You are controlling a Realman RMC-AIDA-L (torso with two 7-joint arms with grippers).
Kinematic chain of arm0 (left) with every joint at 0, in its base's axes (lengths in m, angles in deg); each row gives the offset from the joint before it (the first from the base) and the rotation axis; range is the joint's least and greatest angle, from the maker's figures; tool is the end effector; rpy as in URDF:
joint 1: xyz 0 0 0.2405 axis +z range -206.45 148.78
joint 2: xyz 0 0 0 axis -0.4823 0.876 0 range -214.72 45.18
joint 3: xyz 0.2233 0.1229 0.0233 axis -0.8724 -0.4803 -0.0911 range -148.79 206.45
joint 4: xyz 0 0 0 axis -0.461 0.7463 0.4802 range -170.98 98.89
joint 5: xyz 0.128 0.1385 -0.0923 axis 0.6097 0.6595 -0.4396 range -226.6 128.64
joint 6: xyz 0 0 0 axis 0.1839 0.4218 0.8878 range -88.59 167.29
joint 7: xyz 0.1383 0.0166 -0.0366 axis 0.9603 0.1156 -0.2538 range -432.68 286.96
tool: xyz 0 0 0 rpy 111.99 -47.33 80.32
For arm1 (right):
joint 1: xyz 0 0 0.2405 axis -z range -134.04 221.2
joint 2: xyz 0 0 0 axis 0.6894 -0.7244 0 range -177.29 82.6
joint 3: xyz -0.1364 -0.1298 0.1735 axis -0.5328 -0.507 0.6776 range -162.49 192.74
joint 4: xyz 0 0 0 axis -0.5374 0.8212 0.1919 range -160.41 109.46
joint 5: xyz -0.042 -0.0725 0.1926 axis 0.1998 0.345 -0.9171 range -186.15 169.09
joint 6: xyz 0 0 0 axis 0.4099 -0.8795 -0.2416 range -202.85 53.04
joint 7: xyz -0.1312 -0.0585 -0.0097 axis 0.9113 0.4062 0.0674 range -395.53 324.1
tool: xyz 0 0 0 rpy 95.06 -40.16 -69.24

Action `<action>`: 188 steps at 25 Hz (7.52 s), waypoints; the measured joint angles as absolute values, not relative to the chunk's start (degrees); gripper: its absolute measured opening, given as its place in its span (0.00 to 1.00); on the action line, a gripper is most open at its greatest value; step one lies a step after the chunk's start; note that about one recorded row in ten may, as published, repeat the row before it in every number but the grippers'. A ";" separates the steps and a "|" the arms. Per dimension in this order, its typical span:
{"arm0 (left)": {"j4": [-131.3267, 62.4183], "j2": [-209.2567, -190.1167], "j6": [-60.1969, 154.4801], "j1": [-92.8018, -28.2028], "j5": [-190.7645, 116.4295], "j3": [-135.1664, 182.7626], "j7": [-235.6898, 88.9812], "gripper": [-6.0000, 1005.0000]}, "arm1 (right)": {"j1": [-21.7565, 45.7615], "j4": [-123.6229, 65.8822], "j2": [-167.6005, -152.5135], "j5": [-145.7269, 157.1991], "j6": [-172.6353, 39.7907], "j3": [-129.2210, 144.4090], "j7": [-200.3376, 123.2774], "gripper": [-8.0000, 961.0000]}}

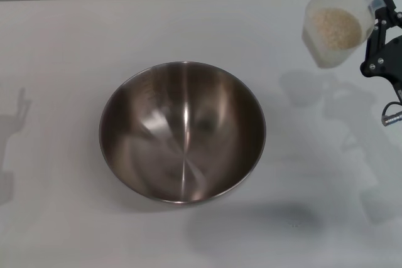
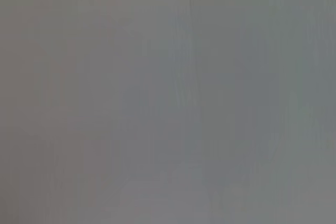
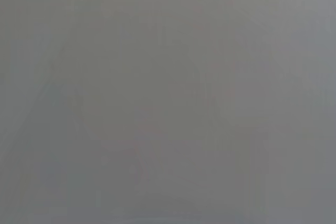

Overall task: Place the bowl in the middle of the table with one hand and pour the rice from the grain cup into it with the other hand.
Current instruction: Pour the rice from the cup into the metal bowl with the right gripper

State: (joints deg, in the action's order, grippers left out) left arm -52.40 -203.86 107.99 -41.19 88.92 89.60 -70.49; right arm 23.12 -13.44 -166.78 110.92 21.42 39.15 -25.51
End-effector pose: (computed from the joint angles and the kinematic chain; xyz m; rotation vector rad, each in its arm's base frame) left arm -0.3665 0.2765 0.0037 -1.4322 -0.5111 -0.5426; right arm 0.2740 0.2712 -0.0142 -1.5874 -0.0387 0.8685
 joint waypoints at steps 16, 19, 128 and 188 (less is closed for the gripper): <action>-52.21 -203.86 107.67 -41.85 88.88 90.32 -71.23 0.83 | 23.06 -13.84 -166.70 110.64 21.04 39.98 -25.34 0.02; -52.25 -203.86 107.70 -41.85 88.76 90.41 -71.25 0.83 | 22.86 -13.86 -166.70 110.64 21.01 40.00 -25.33 0.02; -53.00 -203.86 108.17 -41.51 87.52 88.52 -71.28 0.83 | 17.54 5.00 -167.22 117.01 2.56 28.01 51.45 0.02; -53.80 -203.86 107.99 -40.50 87.52 87.54 -71.36 0.83 | 18.02 8.23 -167.23 119.37 -7.51 25.97 105.89 0.02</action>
